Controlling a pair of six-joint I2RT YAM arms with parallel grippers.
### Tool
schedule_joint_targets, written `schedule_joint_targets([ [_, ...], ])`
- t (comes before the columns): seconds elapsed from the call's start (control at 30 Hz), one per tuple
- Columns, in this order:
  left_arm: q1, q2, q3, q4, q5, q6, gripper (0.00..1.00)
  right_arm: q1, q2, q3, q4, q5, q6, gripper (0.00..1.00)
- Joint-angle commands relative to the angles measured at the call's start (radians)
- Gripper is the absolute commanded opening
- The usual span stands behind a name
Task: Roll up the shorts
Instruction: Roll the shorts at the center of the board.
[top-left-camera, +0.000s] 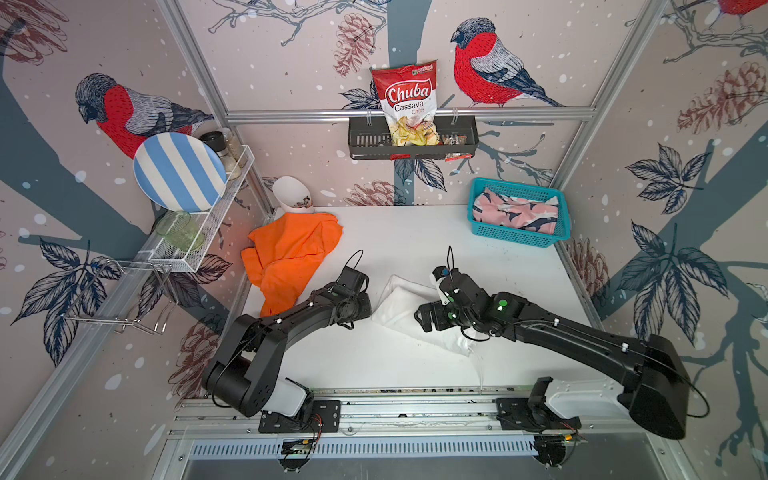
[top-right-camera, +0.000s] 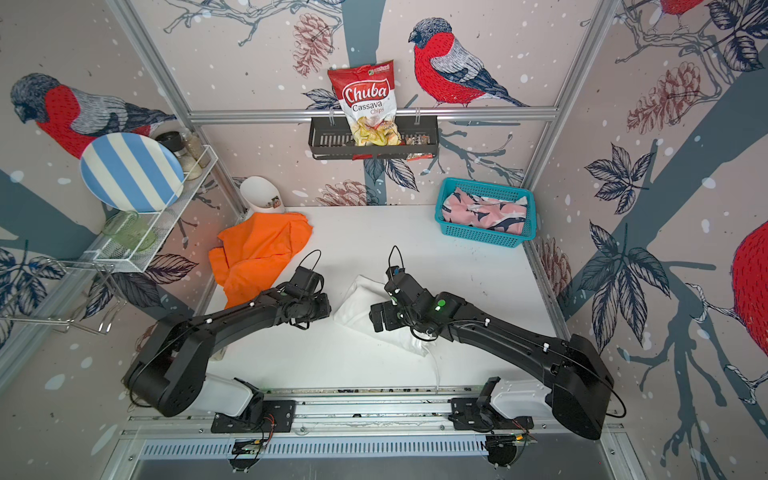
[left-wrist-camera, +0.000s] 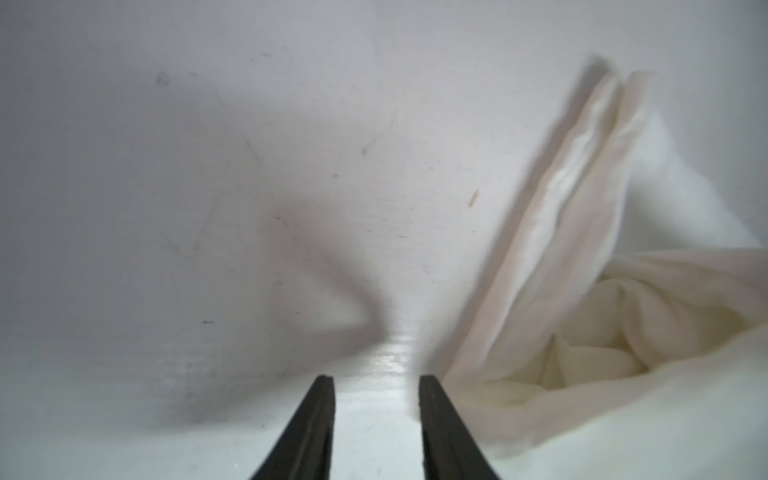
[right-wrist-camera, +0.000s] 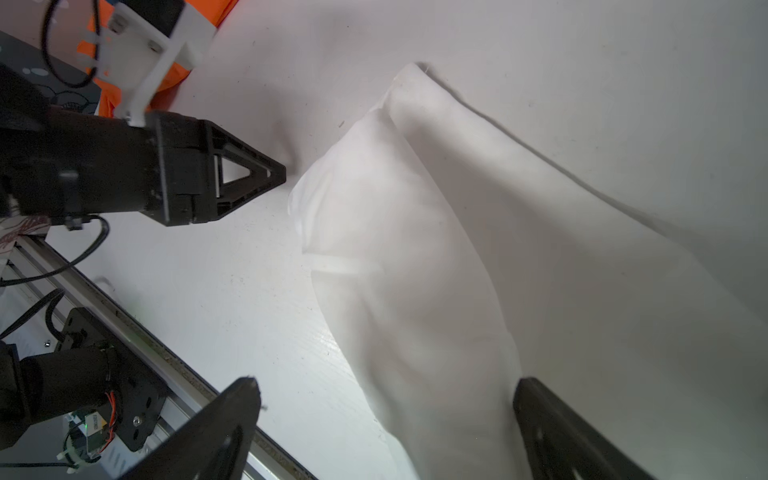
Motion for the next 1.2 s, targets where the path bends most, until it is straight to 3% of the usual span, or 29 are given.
schedule_joint_targets([
  [0.0,-0.016,-0.059,0.042,-0.032,0.025,-0.010,0.58,-0.036,-0.004,-0.074,0.150,-0.107,0.047,1.00],
  [0.13,-0.034,-0.072,0.090,-0.035,0.066,-0.008,0.69,-0.047,0.003,-0.128,0.220,-0.148,0.060,1.00],
  [0.47,-0.074,0.233,0.249,0.009,0.180,0.059,0.71,-0.057,0.015,-0.159,0.264,-0.194,0.056,1.00],
  [0.53,-0.076,0.264,0.256,0.021,0.208,0.076,0.50,-0.061,0.008,-0.167,0.265,-0.185,0.060,1.00],
  [0.6,-0.076,0.278,0.241,0.033,0.214,0.082,0.16,-0.077,-0.005,-0.175,0.259,-0.170,0.061,1.00],
  [0.67,-0.076,0.277,0.216,0.038,0.209,0.092,0.00,-0.105,-0.013,-0.180,0.231,-0.135,0.065,1.00],
  [0.83,-0.073,0.241,0.130,0.042,0.163,0.106,0.00,-0.160,-0.117,-0.160,0.062,0.103,0.069,1.00],
  [1.0,-0.073,0.227,0.092,0.044,0.157,0.109,0.00,-0.153,-0.186,-0.117,-0.022,0.187,-0.015,1.00],
  [1.17,-0.067,0.211,0.118,0.000,0.117,0.130,0.00,0.060,-0.072,0.000,-0.124,0.254,-0.225,1.00],
])
